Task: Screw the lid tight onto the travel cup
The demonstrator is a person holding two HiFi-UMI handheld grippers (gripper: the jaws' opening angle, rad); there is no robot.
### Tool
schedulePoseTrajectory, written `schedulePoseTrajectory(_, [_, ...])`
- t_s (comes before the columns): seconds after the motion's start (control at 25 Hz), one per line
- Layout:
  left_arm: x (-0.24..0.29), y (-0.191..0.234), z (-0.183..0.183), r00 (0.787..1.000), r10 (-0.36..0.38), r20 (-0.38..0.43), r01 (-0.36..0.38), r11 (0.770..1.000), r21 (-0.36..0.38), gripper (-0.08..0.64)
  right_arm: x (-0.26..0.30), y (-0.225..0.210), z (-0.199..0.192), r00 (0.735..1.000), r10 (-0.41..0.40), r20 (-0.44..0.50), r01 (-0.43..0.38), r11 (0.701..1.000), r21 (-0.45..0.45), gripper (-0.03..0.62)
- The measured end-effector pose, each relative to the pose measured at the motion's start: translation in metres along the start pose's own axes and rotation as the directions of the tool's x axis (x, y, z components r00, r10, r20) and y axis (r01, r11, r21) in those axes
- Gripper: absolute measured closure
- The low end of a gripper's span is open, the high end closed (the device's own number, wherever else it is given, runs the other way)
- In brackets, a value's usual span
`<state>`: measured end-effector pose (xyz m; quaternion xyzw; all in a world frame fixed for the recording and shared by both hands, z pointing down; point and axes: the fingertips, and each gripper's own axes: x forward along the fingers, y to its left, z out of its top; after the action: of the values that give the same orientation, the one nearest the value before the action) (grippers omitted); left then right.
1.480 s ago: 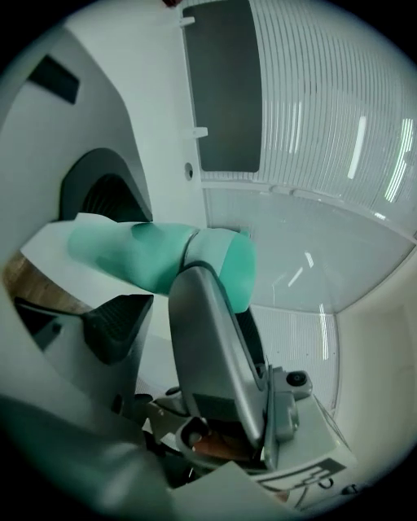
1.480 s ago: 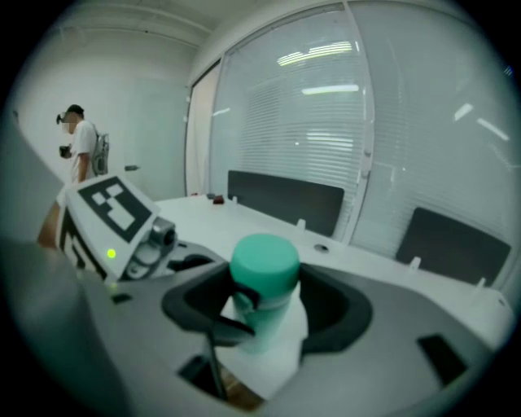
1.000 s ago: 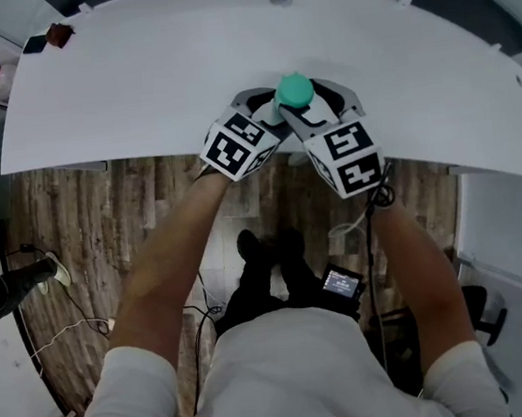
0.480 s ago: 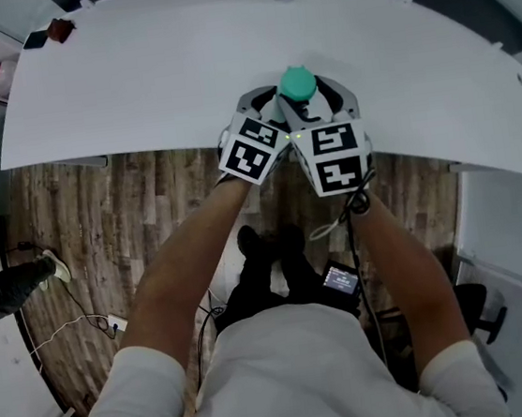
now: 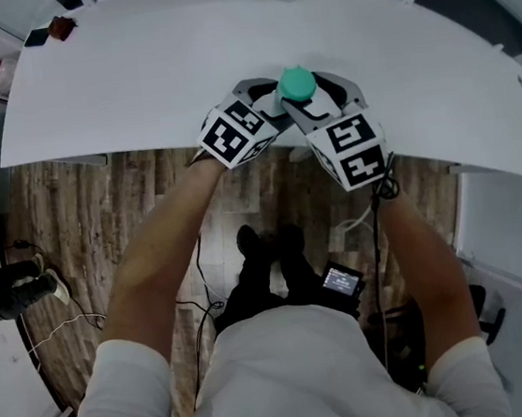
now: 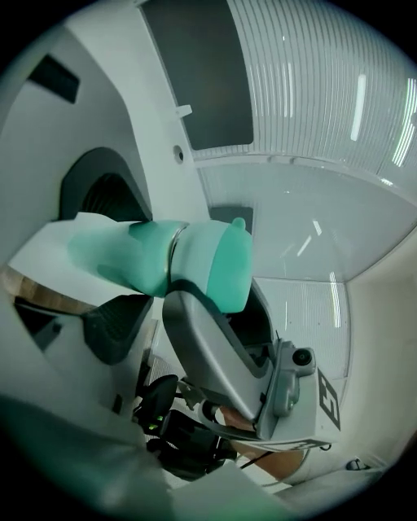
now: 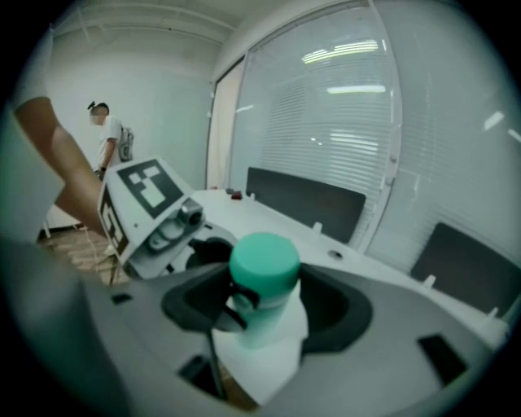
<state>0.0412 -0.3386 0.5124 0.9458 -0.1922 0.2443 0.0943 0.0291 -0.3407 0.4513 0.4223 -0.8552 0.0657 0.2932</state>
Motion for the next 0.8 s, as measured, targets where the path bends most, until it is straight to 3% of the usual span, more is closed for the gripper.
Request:
schedulePoseTrajectory(0.24, [0.0014,0.0002,0.0028,0.998,0.053,0.046,-0.052,0.998,-0.042,0.27,-0.0003,-0.0046,-0.0036,0.999,-0.041,0.006,0.04,0.998,0.048,0.311])
schedulePoseTrajectory(0.64, [0.0049,0.0023,0.0026,0.97,0.226,0.088,-0.214,0.968,-0.13,0.27,0.0015,-0.0093,-0.0077,0.974,-0.224,-0.042,0.228,0.957,0.181,0.311])
schedulePoseTrajectory(0.8, [0.0047,0.0012,0.0038,0.972,0.219,0.089,-0.206,0.969,-0.137,0.27,-0.0003,-0.0082,-0.0041,0.975,-0.217,-0.035,0.22,0.959,0.179,0.311])
